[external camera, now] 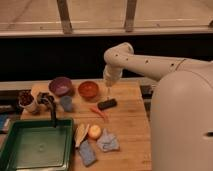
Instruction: Place fork in red bowl
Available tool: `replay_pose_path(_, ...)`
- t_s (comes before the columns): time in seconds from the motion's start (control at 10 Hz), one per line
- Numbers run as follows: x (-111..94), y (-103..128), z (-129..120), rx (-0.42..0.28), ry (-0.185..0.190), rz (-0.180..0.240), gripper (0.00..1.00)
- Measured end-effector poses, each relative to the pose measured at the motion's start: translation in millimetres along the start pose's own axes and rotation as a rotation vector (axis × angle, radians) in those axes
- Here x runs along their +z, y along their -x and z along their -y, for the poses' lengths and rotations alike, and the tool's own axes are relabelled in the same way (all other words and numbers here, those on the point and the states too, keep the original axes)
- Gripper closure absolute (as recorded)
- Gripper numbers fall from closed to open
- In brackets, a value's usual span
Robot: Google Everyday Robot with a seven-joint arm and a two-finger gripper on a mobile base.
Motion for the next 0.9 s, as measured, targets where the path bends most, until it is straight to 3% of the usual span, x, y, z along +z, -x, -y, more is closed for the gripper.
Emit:
replay_pose_path(0.3,0.4,-0.2,-0.1,0.000,-0.001,-0.002,1.00)
replay_pose_path(0.9,24.6,19.2,-32.3,-0.122,0.028,-0.060,1.00)
